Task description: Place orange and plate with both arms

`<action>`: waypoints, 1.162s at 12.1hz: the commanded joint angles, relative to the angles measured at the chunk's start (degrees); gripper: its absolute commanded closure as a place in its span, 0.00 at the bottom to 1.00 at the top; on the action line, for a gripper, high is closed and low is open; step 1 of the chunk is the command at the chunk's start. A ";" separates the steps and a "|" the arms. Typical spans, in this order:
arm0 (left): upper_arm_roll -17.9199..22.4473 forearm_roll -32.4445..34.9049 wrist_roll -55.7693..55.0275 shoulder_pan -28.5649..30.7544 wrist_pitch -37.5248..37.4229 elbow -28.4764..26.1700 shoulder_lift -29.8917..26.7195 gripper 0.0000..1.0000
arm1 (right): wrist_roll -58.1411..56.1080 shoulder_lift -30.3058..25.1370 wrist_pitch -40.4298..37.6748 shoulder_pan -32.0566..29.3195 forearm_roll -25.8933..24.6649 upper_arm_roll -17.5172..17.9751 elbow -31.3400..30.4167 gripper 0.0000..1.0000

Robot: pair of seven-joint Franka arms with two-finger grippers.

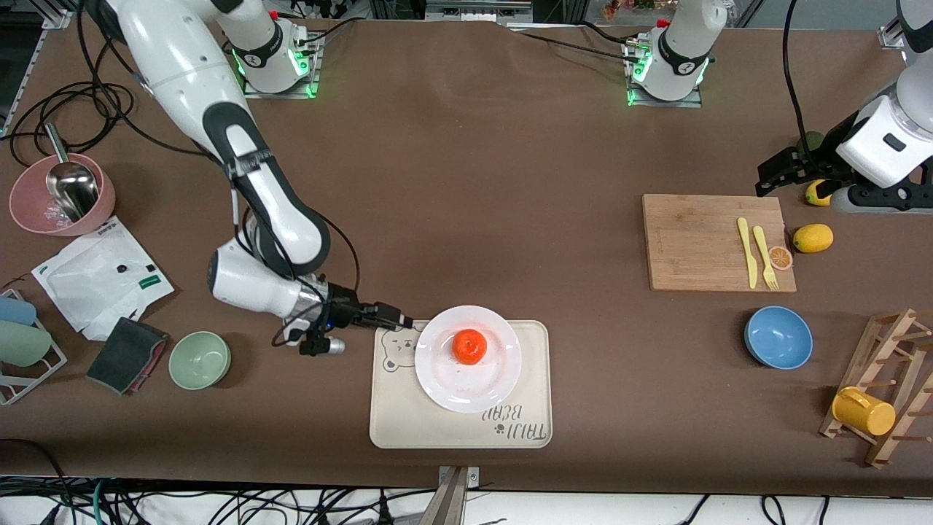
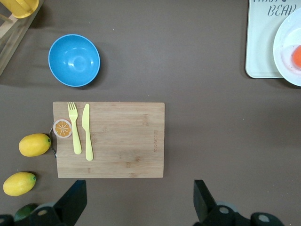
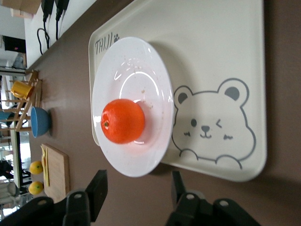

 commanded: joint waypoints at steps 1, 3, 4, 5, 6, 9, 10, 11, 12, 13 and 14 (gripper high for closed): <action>-0.20 0.33 -0.02 0.10 -1.55 1.99 0.90 0.00 | 0.65 -16.62 -0.12 -1.61 -5.54 -0.28 -18.51 0.05; -0.20 0.33 -0.11 0.10 -1.55 1.99 0.90 0.00 | 0.56 -24.63 -1.17 -3.28 -10.19 -0.36 -25.38 0.00; -0.20 0.33 -0.02 0.10 -1.55 1.99 0.90 0.00 | 0.65 -27.28 -3.18 -4.34 -13.96 -0.71 -27.06 0.00; -0.20 0.33 -0.02 0.10 -1.55 1.99 0.90 0.00 | 0.65 -29.31 -6.68 -5.30 -17.56 -2.11 -27.69 0.00; -0.20 0.33 -0.02 0.10 -1.55 1.99 0.90 0.00 | 0.74 -30.98 -11.67 -5.40 -22.21 -4.82 -27.26 0.00; -0.20 0.33 -0.02 0.10 -1.55 1.99 0.90 0.00 | 5.37 -36.35 -26.34 -5.49 -39.17 -8.88 -21.75 0.00; -0.20 0.33 -0.02 0.10 -1.55 1.99 0.90 0.00 | 8.53 -36.71 -32.84 -5.49 -42.96 -8.98 -17.46 0.00; -0.20 0.33 -0.02 0.10 -1.55 1.99 0.90 0.00 | 11.52 -37.14 -38.38 -5.49 -46.13 -8.98 -13.67 0.00; -0.20 0.33 -0.02 0.10 -1.55 1.99 0.90 0.00 | 13.20 -37.58 -42.62 -5.49 -48.17 -8.89 -10.33 0.00; -0.20 0.33 -0.02 0.10 -1.55 1.99 0.90 0.00 | 13.74 -37.94 -46.49 -5.49 -49.66 -8.89 -7.60 0.00; -0.20 0.24 -0.02 0.10 -1.55 1.99 0.90 0.00 | 14.36 -38.72 -49.40 -5.49 -50.72 -8.89 -5.92 0.00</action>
